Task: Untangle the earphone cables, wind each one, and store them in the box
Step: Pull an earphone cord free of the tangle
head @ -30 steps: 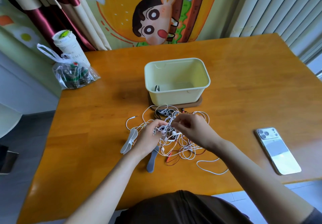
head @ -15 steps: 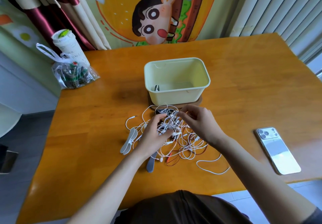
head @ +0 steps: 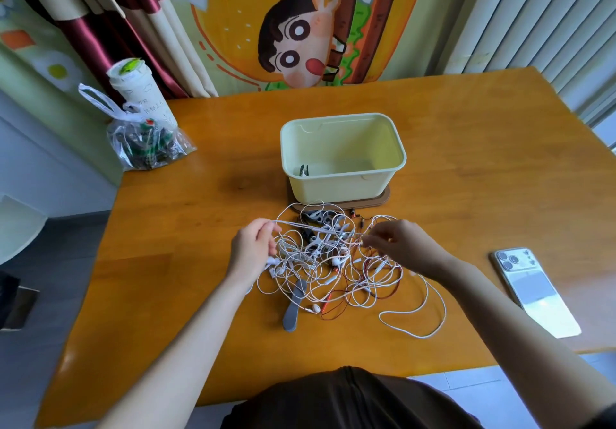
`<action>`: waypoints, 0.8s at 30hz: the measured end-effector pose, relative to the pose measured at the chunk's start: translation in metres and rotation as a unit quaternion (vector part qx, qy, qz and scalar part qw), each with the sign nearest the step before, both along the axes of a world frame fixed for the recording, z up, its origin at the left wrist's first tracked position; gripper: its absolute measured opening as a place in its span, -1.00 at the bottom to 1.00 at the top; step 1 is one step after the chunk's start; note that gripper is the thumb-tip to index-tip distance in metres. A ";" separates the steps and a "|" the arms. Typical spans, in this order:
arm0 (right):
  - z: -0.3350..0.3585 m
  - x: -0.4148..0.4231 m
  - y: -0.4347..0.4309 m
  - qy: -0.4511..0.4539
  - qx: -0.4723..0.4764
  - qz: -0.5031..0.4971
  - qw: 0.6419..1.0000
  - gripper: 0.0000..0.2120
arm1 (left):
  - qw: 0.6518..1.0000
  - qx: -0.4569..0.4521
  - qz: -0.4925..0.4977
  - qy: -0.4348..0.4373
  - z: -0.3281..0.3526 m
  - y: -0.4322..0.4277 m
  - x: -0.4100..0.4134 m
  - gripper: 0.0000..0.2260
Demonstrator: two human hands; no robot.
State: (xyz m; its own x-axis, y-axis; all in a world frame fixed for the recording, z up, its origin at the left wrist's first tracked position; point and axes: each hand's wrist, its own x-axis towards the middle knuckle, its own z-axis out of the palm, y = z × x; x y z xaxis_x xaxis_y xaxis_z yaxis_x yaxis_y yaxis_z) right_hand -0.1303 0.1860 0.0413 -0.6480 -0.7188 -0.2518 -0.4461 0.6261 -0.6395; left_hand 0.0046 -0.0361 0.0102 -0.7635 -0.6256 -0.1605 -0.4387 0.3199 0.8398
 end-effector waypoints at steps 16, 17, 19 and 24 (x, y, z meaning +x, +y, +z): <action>0.011 0.026 -0.026 0.026 -0.053 0.014 0.998 -0.85 | 0.976 0.139 -0.165 -0.040 0.024 0.038 -0.015 -0.86; 0.010 0.028 -0.028 0.028 -0.054 0.020 0.998 -0.85 | 0.972 0.141 -0.186 -0.028 0.029 0.043 -0.018 -0.81; 0.009 0.031 -0.030 0.029 -0.055 0.015 0.998 -0.83 | 0.969 0.127 -0.213 -0.018 0.035 0.050 -0.021 -0.76; 0.007 0.028 -0.028 0.041 -0.054 -0.002 0.998 -0.76 | 0.969 0.130 -0.203 -0.056 0.038 0.051 -0.020 -0.75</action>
State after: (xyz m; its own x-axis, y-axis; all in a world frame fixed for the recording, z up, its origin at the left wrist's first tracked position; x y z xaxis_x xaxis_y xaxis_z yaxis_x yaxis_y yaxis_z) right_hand -0.1020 0.1585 0.0487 -0.6663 -0.7360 -0.1198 -0.4971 0.5581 -0.6644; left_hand -0.0154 0.0145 0.0481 -0.9066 -0.2049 -0.3688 -0.4145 0.2695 0.8692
